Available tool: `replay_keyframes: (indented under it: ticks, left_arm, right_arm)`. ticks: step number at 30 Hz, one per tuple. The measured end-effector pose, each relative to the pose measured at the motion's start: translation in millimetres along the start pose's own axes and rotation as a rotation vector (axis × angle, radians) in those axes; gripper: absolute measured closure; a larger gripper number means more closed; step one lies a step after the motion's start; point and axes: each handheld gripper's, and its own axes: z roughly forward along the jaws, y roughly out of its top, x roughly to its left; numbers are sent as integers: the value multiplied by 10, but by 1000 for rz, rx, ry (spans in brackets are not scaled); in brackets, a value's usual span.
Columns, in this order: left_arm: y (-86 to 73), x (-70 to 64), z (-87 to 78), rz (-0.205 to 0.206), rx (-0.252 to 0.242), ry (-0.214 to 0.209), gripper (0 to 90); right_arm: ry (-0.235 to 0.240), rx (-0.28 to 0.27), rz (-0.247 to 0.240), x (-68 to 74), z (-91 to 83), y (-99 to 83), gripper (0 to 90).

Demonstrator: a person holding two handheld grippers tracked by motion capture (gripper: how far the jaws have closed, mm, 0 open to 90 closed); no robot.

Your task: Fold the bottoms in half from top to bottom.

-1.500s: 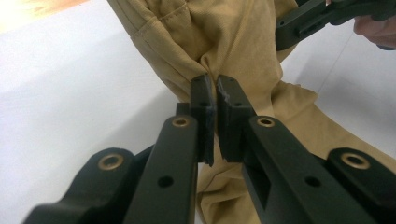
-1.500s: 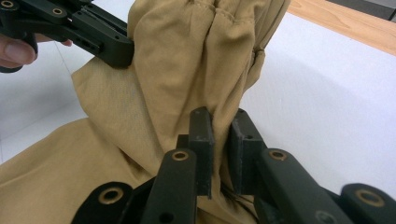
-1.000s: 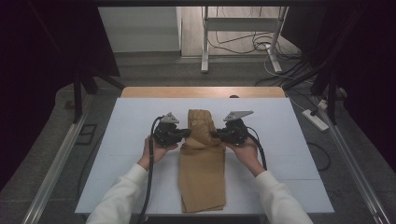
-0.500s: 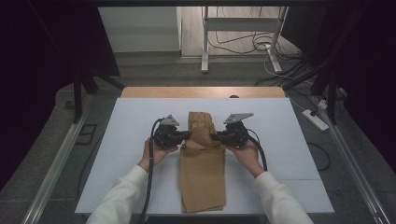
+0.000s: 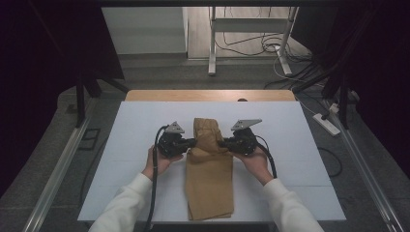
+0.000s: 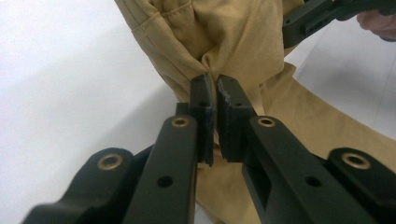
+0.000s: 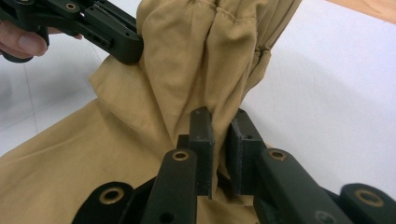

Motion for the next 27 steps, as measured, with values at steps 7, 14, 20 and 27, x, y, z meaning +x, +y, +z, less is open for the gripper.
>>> replay_keyframes:
  ticks: [7,14,20,27]
  left_arm:
    - [-40,-38,-9,1,3,-1,849]
    - [-80,-66,-33,8,9,0,848]
    - [-104,-106,-57,11,8,-2,847]
    - [-130,-126,-55,14,13,-2,846]
  right_arm:
    - [1,4,-6,39,-15,-23,814]
    - [9,10,-12,88,-35,-46,815]
    - [16,13,-24,139,-71,-68,815]
    - [22,24,-21,156,-67,-99,816]
